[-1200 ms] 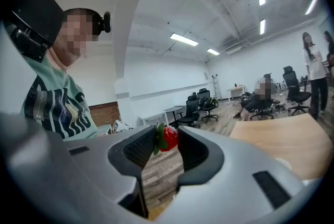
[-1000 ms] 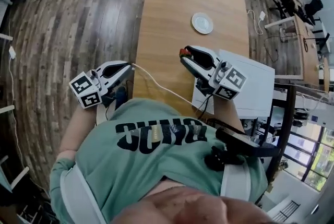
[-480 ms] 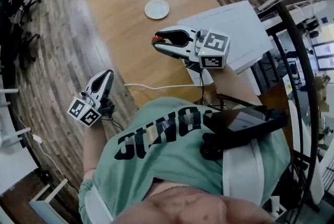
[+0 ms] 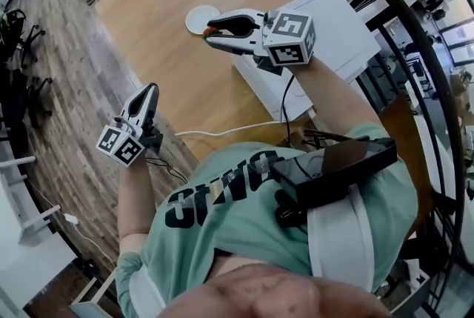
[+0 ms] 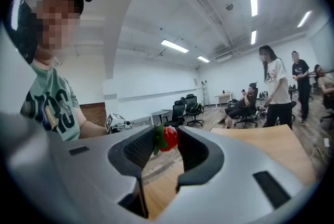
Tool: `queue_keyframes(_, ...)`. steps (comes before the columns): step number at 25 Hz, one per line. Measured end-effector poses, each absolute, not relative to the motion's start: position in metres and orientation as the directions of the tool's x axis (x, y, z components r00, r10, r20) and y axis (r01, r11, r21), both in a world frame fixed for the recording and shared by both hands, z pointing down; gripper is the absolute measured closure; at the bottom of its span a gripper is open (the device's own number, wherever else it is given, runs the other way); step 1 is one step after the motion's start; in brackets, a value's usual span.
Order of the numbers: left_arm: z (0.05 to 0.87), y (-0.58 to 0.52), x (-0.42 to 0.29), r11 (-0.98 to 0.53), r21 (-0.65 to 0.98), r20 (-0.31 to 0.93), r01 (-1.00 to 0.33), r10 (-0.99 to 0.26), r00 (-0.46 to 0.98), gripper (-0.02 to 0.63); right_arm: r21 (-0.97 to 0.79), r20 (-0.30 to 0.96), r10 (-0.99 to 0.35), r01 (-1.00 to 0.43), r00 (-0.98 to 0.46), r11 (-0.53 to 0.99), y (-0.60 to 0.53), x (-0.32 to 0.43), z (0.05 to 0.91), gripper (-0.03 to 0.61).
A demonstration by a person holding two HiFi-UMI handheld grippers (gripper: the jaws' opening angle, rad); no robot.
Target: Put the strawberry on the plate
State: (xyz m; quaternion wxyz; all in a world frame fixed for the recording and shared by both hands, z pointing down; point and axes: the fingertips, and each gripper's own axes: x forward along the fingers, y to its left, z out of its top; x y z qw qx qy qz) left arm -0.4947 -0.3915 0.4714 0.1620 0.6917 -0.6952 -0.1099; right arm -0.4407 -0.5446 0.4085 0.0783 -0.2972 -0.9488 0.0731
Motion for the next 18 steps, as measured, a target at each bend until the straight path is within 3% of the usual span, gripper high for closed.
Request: queue_keyframes(18,0.532,-0.478,-0.554,0.007,0.402,0.126,-0.916,-0.991,0.048,0.611,-0.169,0.322,0.488,0.458,-0.811,0.873,-0.641,-0.559,0.516,0.440)
